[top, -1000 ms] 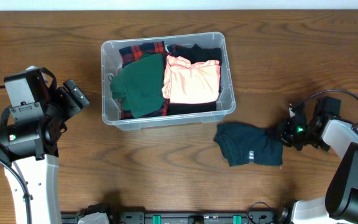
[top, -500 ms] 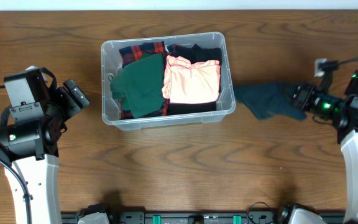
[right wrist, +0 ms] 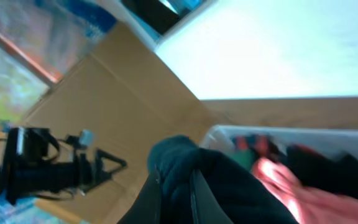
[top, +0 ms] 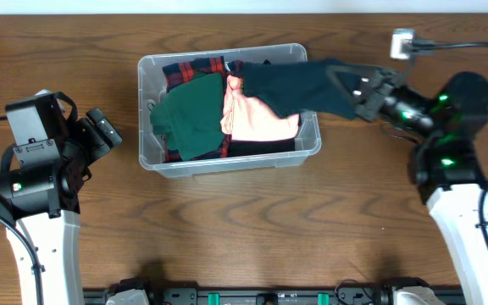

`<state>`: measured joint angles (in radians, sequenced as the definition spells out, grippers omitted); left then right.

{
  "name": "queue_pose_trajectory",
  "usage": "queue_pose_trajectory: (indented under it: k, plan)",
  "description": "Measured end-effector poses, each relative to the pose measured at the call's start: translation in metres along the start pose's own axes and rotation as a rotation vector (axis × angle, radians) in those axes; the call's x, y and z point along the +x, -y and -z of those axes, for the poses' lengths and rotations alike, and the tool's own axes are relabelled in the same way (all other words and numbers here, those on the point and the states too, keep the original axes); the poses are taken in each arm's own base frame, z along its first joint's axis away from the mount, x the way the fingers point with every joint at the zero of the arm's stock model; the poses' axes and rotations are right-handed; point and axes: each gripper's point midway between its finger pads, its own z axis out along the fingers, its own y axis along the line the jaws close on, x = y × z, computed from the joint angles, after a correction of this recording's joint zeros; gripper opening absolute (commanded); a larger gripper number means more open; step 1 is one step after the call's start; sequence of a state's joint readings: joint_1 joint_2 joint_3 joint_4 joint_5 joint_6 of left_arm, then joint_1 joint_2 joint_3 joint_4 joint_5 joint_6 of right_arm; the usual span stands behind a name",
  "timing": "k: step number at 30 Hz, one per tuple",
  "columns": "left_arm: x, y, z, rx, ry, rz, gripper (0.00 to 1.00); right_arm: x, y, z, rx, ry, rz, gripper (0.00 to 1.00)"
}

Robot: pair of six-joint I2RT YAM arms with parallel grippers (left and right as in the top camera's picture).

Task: Pack container
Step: 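Lift the navy garment with the right gripper and lower it into the bin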

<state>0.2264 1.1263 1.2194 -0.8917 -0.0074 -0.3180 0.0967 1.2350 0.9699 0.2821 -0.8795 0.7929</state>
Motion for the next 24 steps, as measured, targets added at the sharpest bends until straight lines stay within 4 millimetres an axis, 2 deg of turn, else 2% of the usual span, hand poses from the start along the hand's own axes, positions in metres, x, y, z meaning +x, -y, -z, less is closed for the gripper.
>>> queue_pose_trajectory:
  k: [2, 5, 8, 11, 14, 17, 20, 22, 24]
  plan:
    - [0.000, 0.000, 0.000, -0.001, 0.000, 0.000, 0.98, 0.007, -0.003, -0.017, 0.012, 0.011, -0.030, 0.01]
    - [0.000, 0.000, 0.000, -0.001, 0.000, 0.000, 0.98, 0.023, 0.009, -0.043, 0.074, 0.024, -0.084, 0.01]
    - [0.000, 0.000, 0.000, 0.000, 0.000, 0.000, 0.98, 0.041, 0.032, -0.076, 0.152, 0.054, -0.125, 0.01]
    - [0.000, 0.000, 0.000, -0.001, 0.000, 0.000, 0.98, 0.056, 0.054, -0.102, 0.194, 0.086, -0.157, 0.01]
    - [0.000, 0.000, 0.000, 0.000, 0.000, 0.000, 0.98, 0.076, 0.083, -0.126, 0.246, 0.117, -0.199, 0.01]
    - [0.000, 0.000, 0.000, -0.001, -0.001, 0.000, 0.98, 0.104, 0.128, -0.134, 0.363, 0.106, -0.240, 0.01]
    - [0.000, 0.000, 0.000, 0.000, 0.000, 0.000, 0.98, 0.125, 0.172, -0.128, 0.494, 0.083, -0.262, 0.01]
    - [0.000, 0.000, 0.000, -0.001, -0.001, 0.000, 0.98, 0.125, 0.187, -0.121, 0.544, 0.084, -0.264, 0.01]
    - [0.000, 0.000, 0.000, -0.001, -0.001, 0.000, 0.98, 0.116, 0.192, -0.117, 0.556, 0.096, -0.245, 0.01]
